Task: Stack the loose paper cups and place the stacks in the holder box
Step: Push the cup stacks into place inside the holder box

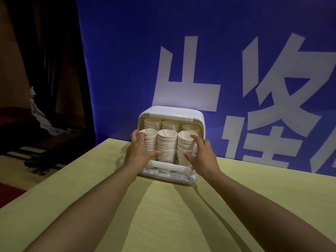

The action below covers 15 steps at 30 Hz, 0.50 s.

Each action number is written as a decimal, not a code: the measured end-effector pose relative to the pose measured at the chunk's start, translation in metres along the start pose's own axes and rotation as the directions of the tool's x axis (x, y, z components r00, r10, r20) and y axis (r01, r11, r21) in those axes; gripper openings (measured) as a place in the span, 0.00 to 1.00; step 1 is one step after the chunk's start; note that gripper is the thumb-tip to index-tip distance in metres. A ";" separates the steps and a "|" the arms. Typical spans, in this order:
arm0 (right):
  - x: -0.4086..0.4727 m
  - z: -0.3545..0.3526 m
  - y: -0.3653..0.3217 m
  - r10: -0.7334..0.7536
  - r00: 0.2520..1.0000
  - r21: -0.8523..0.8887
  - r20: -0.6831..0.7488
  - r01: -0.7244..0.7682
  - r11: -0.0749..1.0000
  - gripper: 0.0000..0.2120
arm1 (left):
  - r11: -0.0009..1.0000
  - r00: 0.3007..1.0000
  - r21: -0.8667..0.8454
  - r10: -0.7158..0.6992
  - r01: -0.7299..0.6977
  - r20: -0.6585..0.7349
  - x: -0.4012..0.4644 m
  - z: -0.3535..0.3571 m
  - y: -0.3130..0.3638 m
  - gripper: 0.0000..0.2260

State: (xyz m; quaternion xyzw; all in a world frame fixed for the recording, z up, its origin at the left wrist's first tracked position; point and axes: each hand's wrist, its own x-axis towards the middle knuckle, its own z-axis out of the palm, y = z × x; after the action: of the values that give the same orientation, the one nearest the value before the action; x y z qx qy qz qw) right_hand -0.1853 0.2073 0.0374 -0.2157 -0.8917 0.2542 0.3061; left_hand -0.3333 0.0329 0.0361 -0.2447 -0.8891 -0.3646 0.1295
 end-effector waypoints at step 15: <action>0.013 -0.022 0.000 -0.082 0.984 -0.118 -0.156 0.064 0.991 0.23 | 0.990 0.991 -0.073 0.120 -0.125 -0.060 0.000 0.001 -0.008 0.34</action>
State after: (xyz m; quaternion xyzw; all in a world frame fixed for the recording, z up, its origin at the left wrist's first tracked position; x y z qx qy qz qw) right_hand -0.1806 0.2214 0.0585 -0.2195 -0.8844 0.1740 0.3734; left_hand -0.3377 0.0284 0.0308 -0.2935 -0.8539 -0.3962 0.1666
